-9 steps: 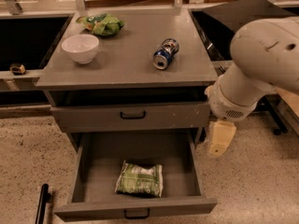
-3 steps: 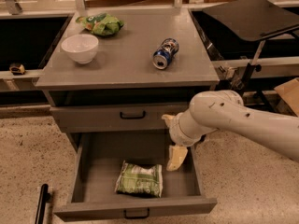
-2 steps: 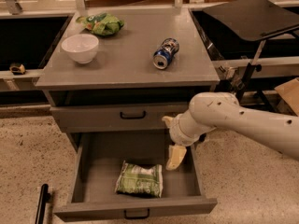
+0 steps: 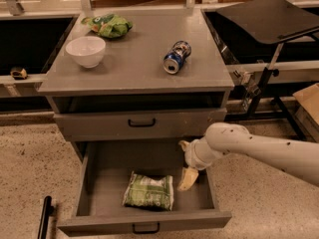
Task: Pick green jalapeno chip bag from middle drawer and place on counter
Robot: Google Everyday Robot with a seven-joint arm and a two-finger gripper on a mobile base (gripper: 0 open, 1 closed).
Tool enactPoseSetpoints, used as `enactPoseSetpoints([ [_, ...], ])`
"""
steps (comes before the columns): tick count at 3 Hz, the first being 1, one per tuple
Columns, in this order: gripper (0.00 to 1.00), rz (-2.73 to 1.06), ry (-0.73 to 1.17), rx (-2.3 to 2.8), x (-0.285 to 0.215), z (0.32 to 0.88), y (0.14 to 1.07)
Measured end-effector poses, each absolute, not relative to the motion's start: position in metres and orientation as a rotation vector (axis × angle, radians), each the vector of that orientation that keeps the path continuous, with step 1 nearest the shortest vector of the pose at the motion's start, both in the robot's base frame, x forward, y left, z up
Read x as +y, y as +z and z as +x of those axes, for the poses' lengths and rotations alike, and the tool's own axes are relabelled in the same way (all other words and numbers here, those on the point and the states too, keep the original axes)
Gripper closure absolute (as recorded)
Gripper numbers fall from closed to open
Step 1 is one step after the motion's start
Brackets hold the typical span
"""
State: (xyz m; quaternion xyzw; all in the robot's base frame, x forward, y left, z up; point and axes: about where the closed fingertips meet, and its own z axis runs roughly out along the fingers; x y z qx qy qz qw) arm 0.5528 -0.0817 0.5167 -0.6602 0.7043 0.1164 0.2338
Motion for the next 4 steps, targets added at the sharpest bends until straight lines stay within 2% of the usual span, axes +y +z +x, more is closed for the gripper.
enactPoseSetpoints([
  [1, 0.00, -1.846, 0.349, 1.897, -0.064, 0.555, 0.486],
  [2, 0.00, -1.853, 0.462, 1.866, -0.029, 0.549, 0.443],
  [4, 0.00, -1.791, 0.568, 1.916, -0.004, 0.534, 0.400],
])
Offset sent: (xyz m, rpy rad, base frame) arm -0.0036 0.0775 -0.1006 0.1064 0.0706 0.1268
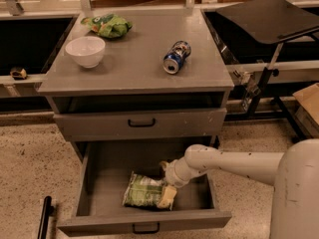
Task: Pick green jalapeno chip bag from middle drawer and place on counter
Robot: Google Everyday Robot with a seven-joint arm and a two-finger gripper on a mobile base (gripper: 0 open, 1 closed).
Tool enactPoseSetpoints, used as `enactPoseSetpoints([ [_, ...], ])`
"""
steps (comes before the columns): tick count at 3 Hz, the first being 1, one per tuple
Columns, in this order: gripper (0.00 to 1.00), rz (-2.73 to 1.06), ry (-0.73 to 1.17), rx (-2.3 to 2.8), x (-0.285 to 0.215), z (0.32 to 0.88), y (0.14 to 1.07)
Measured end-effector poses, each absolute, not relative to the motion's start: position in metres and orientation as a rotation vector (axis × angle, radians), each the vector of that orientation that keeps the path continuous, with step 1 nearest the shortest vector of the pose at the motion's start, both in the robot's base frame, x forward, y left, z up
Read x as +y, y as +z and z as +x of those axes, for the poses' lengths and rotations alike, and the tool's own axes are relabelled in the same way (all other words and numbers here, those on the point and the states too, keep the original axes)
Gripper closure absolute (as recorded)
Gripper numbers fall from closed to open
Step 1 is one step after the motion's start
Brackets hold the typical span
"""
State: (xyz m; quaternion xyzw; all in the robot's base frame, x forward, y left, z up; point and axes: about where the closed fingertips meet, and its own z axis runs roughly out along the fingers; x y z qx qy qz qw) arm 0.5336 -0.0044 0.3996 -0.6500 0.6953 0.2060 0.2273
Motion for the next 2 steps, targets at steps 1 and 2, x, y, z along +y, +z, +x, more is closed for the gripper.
enactPoseSetpoints([
  [1, 0.15, -1.788, 0.570, 1.918, -0.0035, 0.5331, 0.3981],
  [2, 0.40, -1.788, 0.570, 1.918, -0.0035, 0.5331, 0.3981],
])
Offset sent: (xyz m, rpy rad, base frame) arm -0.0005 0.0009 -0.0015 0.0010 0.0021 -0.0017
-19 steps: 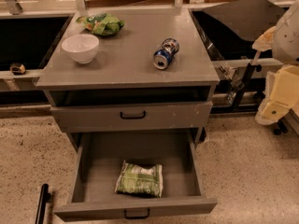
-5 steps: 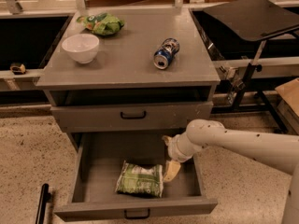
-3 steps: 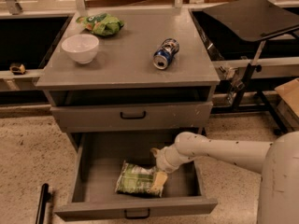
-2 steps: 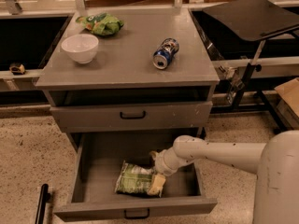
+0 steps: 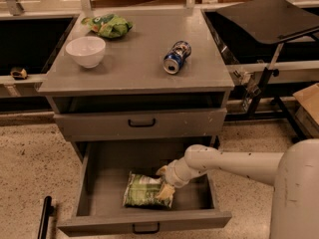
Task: Pick green jalapeno chip bag from middle drawer and place on counter
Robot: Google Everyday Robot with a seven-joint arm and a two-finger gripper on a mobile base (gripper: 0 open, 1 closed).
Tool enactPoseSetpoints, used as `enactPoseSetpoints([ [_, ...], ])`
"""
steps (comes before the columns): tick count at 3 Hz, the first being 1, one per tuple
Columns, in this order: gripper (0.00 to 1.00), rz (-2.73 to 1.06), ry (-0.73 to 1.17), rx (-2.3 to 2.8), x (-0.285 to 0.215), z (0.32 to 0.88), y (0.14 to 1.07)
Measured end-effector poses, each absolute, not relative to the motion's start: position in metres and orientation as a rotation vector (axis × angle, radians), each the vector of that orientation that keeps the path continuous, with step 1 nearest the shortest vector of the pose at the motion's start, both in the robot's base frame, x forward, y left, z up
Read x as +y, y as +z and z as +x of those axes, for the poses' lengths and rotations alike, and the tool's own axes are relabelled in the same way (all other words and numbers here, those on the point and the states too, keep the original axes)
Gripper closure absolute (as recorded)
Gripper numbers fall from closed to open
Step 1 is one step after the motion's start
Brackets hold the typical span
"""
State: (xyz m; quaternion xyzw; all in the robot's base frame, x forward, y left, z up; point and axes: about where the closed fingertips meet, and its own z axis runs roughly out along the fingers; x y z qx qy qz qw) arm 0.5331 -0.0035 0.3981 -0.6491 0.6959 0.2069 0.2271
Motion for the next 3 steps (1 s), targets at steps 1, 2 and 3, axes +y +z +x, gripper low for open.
enactPoseSetpoints([
  [1, 0.62, -1.788, 0.570, 1.918, -0.003, 0.533, 0.398],
  [2, 0.85, -1.789, 0.570, 1.917, -0.003, 0.533, 0.398],
  [3, 1.00, -1.894, 0.597, 1.803, 0.019, 0.520, 0.421],
])
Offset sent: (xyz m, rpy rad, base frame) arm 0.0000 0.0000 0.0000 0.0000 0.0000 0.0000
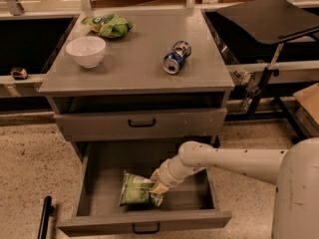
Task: Pick green jalapeno chip bag from middle drawer and place on counter
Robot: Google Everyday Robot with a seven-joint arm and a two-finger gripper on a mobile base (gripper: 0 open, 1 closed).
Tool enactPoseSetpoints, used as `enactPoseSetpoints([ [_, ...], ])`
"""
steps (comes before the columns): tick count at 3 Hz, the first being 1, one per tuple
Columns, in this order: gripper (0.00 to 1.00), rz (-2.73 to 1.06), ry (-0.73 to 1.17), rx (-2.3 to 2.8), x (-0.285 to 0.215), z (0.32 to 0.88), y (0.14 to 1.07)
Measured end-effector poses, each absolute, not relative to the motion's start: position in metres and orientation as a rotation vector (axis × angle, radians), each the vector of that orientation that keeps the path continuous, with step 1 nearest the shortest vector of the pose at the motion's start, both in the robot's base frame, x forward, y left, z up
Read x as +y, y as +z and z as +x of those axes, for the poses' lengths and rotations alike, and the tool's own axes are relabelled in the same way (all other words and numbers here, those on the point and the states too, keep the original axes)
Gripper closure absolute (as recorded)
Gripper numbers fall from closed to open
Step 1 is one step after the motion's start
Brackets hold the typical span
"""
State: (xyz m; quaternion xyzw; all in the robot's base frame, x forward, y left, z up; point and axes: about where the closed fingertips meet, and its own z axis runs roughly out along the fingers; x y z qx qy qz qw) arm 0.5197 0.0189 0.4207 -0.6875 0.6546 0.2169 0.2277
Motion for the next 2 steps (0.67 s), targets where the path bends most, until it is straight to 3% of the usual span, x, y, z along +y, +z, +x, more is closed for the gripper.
enactPoseSetpoints([
  [1, 1.00, -2.012, 0.551, 1.613, 0.058, 0.494, 0.475],
  [2, 1.00, -2.178, 0.523, 1.403, 0.094, 0.428, 0.532],
])
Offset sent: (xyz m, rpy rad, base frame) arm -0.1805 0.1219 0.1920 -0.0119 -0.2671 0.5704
